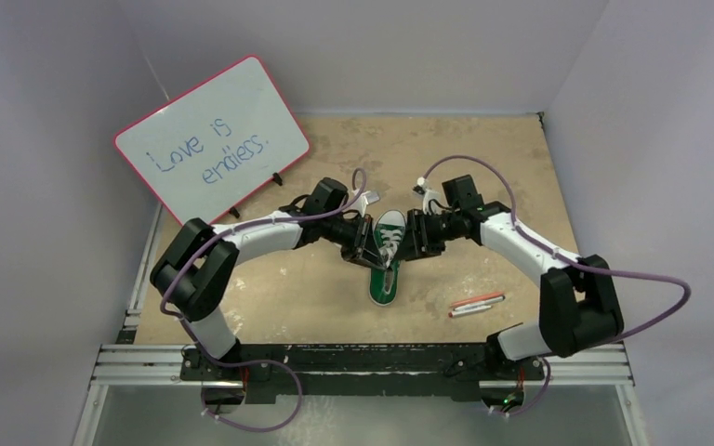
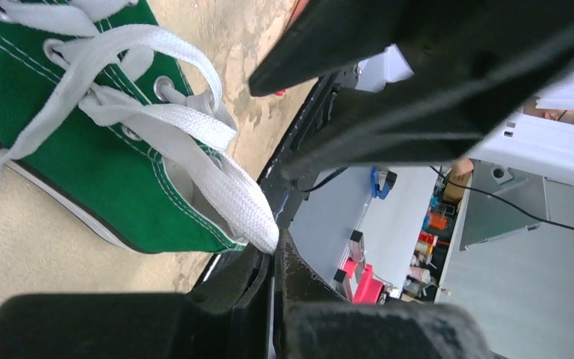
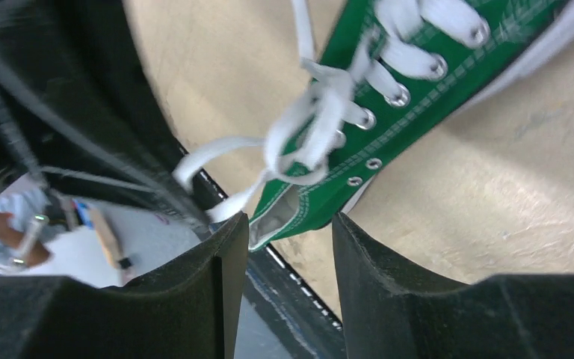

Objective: Tie the shoes

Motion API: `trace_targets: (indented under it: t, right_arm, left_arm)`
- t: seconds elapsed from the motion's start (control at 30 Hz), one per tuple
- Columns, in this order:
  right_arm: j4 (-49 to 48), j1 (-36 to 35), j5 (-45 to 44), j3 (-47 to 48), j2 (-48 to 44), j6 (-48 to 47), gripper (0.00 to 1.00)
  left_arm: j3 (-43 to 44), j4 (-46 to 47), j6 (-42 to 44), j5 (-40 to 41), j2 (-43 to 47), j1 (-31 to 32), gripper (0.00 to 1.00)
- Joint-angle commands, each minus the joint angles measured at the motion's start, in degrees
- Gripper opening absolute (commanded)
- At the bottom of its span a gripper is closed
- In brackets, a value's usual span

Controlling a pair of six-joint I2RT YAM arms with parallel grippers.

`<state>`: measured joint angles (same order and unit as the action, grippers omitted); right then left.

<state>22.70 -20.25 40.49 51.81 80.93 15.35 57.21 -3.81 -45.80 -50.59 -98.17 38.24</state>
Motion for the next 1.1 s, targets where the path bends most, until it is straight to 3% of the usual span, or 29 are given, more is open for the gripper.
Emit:
trace_targets:
  t: [0.0,0.23,0.5,0.73,1.07]
  right_arm:
    - [-5.9,0.3,1.4,-1.8,1.4,11.2,0.46]
    - [1.1,-0.3,-6.4,2.4,2.5,17.6,0.42]
    - [4.1,-5.7,-7.6,6.0,5.1,19.1,0.43]
    - [6.7,-6.5,-9.1,5.3,4.0,19.3,0.39]
    - [5.7,-7.3,-7.3,3.4,3.1,20.6,0.43]
  left_arm:
    - [2.2,-2.4,3.8,-3.6,2.8,-0.4,0.00]
    - [2.1,-2.6,3.8,-4.3,3.0,-0.5,0.00]
    - [2.4,-2.5,3.8,-5.0,2.2,-0.5,0.00]
    - [2.8,-1.3,3.2,-4.7,1.9,-0.5,0.00]
    - [2.8,-0.7,3.0,-5.6,2.1,-0.4,0.00]
